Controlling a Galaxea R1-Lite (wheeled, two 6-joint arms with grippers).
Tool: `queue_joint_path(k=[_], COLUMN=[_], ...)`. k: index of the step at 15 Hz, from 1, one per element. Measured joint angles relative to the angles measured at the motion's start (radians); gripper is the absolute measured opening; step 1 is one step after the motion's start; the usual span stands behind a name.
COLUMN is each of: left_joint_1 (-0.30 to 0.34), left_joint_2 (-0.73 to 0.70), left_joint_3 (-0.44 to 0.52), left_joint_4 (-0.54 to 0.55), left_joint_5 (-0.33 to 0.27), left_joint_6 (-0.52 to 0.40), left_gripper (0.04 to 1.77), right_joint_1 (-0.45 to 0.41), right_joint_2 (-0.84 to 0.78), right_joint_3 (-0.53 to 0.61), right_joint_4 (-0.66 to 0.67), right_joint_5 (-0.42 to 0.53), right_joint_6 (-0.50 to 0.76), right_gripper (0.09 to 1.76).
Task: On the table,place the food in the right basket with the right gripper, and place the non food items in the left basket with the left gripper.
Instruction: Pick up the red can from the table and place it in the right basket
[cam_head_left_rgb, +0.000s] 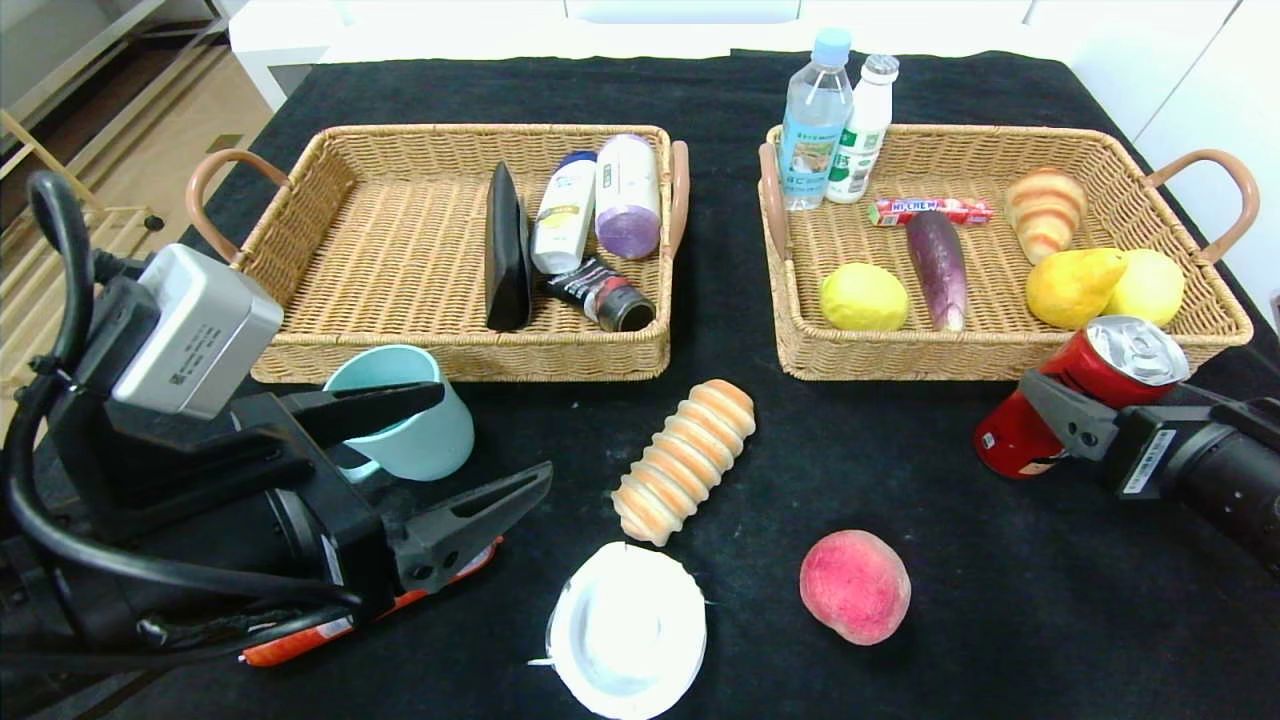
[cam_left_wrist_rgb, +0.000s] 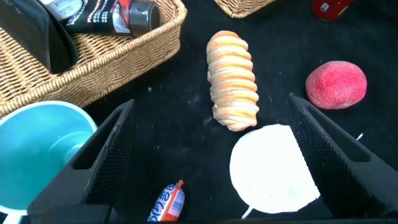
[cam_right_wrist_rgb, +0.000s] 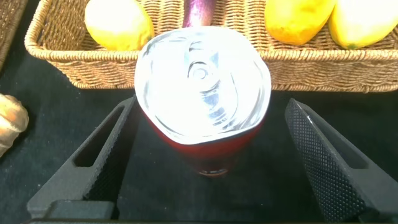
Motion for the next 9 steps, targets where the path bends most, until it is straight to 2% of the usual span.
queue_joint_path(k=[6, 9], left_joint_1=[0.000, 0.000], left_joint_2=[0.002, 0.002], left_joint_3=[0.000, 0.002], left_joint_4=[0.000, 0.000], left_joint_5=[-0.001, -0.001], left_joint_6=[0.002, 0.003], left_gripper=[1.72, 1.72], right_joint_1=[-0.001, -0.001], right_joint_2=[0.010, 0.013], right_joint_3=[-0.011, -0.012], right_joint_4=[0.001, 0.001], right_joint_5=[0.000, 0.000], right_joint_6=[0.000, 0.000], right_gripper=[1.70, 1.24])
